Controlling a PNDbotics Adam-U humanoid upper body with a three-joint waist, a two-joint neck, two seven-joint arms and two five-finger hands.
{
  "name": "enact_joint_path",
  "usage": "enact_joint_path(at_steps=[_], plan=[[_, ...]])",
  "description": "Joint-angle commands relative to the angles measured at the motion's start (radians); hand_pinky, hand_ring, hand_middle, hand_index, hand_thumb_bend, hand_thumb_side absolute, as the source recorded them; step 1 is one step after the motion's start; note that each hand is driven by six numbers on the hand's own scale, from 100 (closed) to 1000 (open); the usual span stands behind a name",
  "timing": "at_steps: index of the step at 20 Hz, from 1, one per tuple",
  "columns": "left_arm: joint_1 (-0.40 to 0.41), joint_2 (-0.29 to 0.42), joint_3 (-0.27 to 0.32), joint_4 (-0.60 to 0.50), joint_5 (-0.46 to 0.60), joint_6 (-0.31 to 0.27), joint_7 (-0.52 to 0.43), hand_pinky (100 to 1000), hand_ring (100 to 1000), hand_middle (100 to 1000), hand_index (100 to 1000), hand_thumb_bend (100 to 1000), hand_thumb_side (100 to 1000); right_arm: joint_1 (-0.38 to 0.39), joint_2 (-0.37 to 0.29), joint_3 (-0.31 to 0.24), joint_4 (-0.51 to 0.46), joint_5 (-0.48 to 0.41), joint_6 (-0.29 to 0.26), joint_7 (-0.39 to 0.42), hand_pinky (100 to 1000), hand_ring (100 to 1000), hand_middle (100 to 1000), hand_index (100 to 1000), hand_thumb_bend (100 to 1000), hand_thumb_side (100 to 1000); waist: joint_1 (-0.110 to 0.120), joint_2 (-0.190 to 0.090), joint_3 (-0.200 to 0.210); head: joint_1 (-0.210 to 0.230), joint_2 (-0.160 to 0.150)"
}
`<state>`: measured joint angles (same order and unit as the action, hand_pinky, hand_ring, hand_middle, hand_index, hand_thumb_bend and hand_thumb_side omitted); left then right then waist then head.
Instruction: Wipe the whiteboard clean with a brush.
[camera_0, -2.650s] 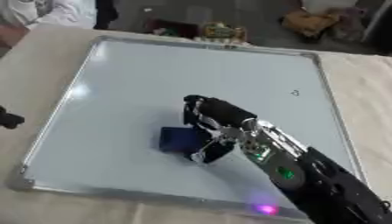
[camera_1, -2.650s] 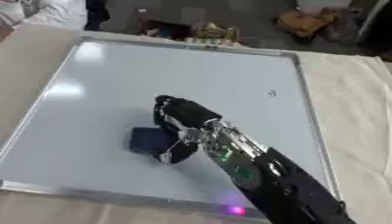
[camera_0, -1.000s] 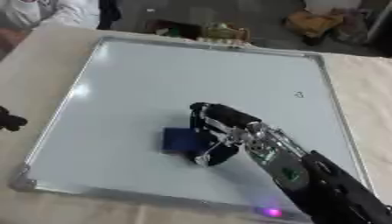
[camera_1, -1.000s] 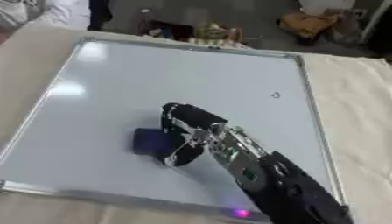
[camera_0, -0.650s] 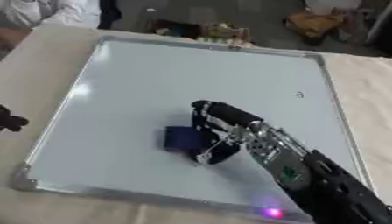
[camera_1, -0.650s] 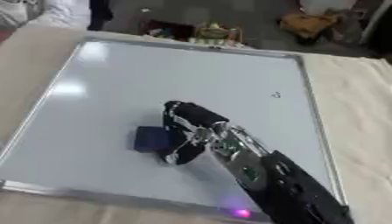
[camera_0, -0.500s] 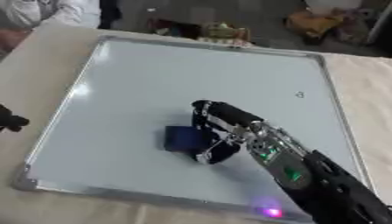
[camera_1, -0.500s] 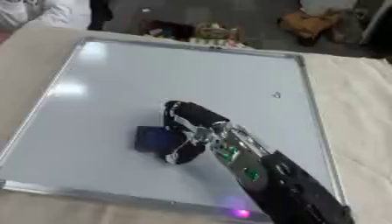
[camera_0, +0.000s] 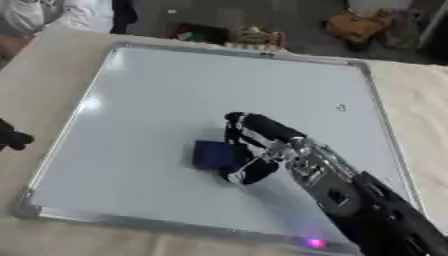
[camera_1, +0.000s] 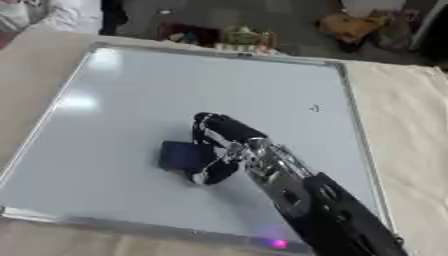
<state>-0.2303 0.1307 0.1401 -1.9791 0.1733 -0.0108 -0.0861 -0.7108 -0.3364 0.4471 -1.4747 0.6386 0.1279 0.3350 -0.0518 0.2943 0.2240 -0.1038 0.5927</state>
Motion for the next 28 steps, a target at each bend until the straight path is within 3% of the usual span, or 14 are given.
enact_joint_path(at_steps=[1, 6, 16, 17, 18, 28], plan=[[-0.003, 0.003, 0.003, -0.009, -0.007, -0.004, -0.004, 544, 393, 441, 487, 120, 904, -0.007, -0.028, -0.028, -0.028, -0.014, 0.017, -0.013, 808, 1000, 322, 137, 404, 100, 0.006, -0.016, -0.002, 0.005, -0.014], [0.000, 0.003, 0.005, -0.008, -0.012, -0.007, -0.004, 545, 392, 441, 485, 117, 905, 0.006, -0.042, -0.053, -0.026, -0.020, 0.035, -0.031, 806, 1000, 269, 140, 415, 100, 0.007, -0.015, -0.003, 0.010, -0.016], [0.001, 0.004, 0.007, -0.007, -0.016, -0.009, -0.004, 546, 391, 440, 484, 112, 906, 0.028, -0.085, -0.118, -0.038, -0.051, 0.073, -0.071, 807, 1000, 251, 161, 463, 100, 0.009, -0.011, -0.010, 0.021, -0.026], [0.002, 0.004, 0.008, -0.007, -0.016, -0.009, -0.004, 546, 390, 440, 484, 108, 906, 0.029, -0.092, -0.125, -0.040, -0.054, 0.078, -0.077, 806, 1000, 251, 162, 417, 100, 0.009, -0.010, -0.010, 0.022, -0.027], [0.003, 0.004, 0.008, -0.007, -0.016, -0.009, -0.004, 546, 390, 440, 484, 110, 907, 0.031, -0.100, -0.133, -0.041, -0.056, 0.083, -0.084, 805, 1000, 249, 162, 465, 100, 0.009, -0.010, -0.011, 0.023, -0.029], [0.003, 0.003, 0.010, -0.006, -0.022, -0.010, -0.007, 547, 387, 439, 483, 101, 911, 0.029, -0.179, -0.230, 0.000, -0.091, 0.138, -0.165, 800, 1000, 228, 163, 484, 100, 0.008, 0.001, -0.005, 0.038, -0.046]])
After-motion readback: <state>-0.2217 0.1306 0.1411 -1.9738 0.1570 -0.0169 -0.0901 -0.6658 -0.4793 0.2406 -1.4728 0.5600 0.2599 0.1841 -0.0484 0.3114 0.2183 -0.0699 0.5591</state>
